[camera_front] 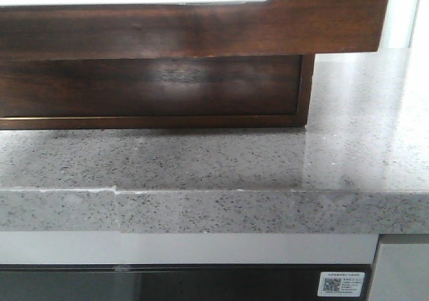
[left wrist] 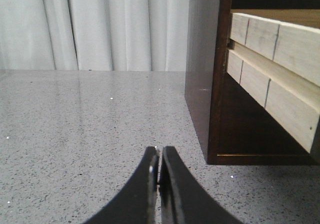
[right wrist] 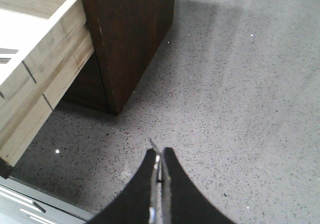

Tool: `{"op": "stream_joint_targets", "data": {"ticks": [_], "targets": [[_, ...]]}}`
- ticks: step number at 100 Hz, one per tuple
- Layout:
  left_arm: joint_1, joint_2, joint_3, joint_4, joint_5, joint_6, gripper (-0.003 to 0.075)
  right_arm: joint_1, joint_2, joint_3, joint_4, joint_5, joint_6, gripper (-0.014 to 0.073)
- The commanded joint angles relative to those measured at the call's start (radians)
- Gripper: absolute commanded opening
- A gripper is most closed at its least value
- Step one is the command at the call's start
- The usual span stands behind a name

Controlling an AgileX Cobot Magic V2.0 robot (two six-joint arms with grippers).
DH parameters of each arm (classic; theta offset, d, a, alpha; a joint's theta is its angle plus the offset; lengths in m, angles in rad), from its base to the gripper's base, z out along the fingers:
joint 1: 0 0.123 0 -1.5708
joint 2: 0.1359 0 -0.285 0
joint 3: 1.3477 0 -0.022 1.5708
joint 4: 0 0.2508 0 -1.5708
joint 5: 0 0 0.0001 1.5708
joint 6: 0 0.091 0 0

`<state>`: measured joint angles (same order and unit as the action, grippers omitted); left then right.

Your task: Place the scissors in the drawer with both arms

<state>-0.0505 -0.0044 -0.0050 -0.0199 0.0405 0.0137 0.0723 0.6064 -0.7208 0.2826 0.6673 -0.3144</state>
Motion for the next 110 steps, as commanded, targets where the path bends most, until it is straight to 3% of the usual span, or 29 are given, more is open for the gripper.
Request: {"op": "stream_joint_targets", "data": {"ticks": [1,57,64,83,110], "targets": [[0.005,-0.03,0.036,0.002,-0.079,-0.014,-0.002,-0.008,0.0,-0.023,0.007,-0.06,-0.001,-0.0069],[0.005,-0.03,0.036,0.002,-0.079,-0.014,-0.002,-0.006,-0.02,-0.003,0.003,-0.078,-0.001,-0.0069],[0.005,-0.03,0.036,0.002,-0.079,-0.014,-0.002,-0.01,-0.069,0.052,0.003,-0.16,-0.001,-0.0069],[0.005,-0.03,0.036,0.002,-0.079,-0.014,-0.002,-0.02,-0.31,0.353,0.003,-0.547,-0.001,-0.0069],[0.005,-0.03,0.036,0.002,-0.079,-0.014,-0.002,-0.076,-0.596,0.696,0.003,-0.699,-0.001,-0.0069]]}}
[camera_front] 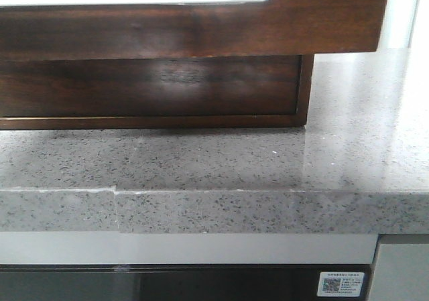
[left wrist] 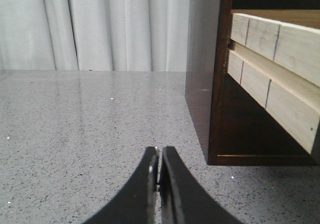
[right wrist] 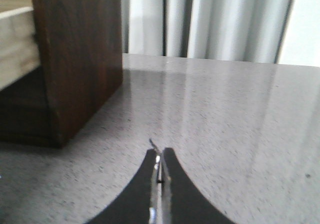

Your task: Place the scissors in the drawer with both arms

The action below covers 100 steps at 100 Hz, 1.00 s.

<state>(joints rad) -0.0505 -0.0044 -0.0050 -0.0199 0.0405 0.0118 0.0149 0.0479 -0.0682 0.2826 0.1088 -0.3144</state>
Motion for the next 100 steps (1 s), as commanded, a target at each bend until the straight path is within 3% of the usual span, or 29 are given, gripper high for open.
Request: {"op": "stream_joint_targets", "data": {"ticks": [1,50,55,60,65,100], "targets": [[0.005,-0.03,0.036,0.002,-0.079,-0.012,-0.002,-0.021,-0.041,0.05,0.003,-0.149,-0.001,-0.0069],[0.005,-0.03,0.036,0.002,-0.079,-0.012,-0.002,-0.034,-0.078,0.093,-0.015,-0.139,0.002,-0.0069],[0.005,-0.03,0.036,0.002,-0.079,-0.012,-0.002,-0.034,-0.078,0.093,-0.114,-0.144,0.074,-0.0069],[0.005,-0.03,0.036,0.002,-0.079,-0.012,-0.002,-0.034,-0.078,0.093,-0.265,-0.154,0.258,-0.0069],[0.005,-0.03,0.036,0.002,-0.079,-0.012,-0.002,-0.034,-0.078,0.093,-0.341,-0.153,0.352,-0.0069],[0.005,-0.03,0.036,0.002,-0.079,-0.012,-0.002,-0.034,-0.078,0.093,-0.342,-0.152,0.354,-0.0069]]}}
